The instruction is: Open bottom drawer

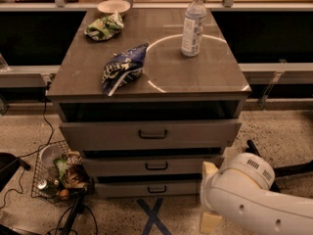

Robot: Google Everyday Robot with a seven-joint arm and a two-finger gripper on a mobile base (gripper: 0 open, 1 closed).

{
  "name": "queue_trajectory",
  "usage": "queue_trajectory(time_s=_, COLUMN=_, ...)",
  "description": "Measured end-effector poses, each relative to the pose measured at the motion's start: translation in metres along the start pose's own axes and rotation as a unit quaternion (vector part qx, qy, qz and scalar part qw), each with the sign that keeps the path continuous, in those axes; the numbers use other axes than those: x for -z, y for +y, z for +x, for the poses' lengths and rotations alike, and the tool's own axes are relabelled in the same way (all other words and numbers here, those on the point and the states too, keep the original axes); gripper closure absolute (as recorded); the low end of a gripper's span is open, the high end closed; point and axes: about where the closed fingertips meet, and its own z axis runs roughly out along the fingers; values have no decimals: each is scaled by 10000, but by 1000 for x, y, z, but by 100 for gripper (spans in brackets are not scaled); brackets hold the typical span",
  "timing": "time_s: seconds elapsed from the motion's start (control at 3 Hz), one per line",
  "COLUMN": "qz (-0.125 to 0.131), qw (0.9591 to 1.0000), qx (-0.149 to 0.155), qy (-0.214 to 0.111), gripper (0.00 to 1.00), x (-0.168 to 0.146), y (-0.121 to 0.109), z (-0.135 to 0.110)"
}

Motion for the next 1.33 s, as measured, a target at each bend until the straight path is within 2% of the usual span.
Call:
queue_trajectory(time_s=0.33, qz=-349, qw=9993, qx=147, qy=6, gripper=0, x=-67, y=37, z=3)
queue_trajectory(time_s=0.67, qz=-632, qw=9979, qx=-157, qy=-3, gripper=0, x=-119, y=51, z=7)
queue_trajectory(time_s=1.0, qz=-726, qw=9952, qx=-648, qy=-78, gripper=0, x=-167, y=51, z=6)
queue_trajectory(time_s=1.33, qz=-643, qw=9941, qx=-853, qy=-172, gripper=0, x=-225, y=44, z=-2)
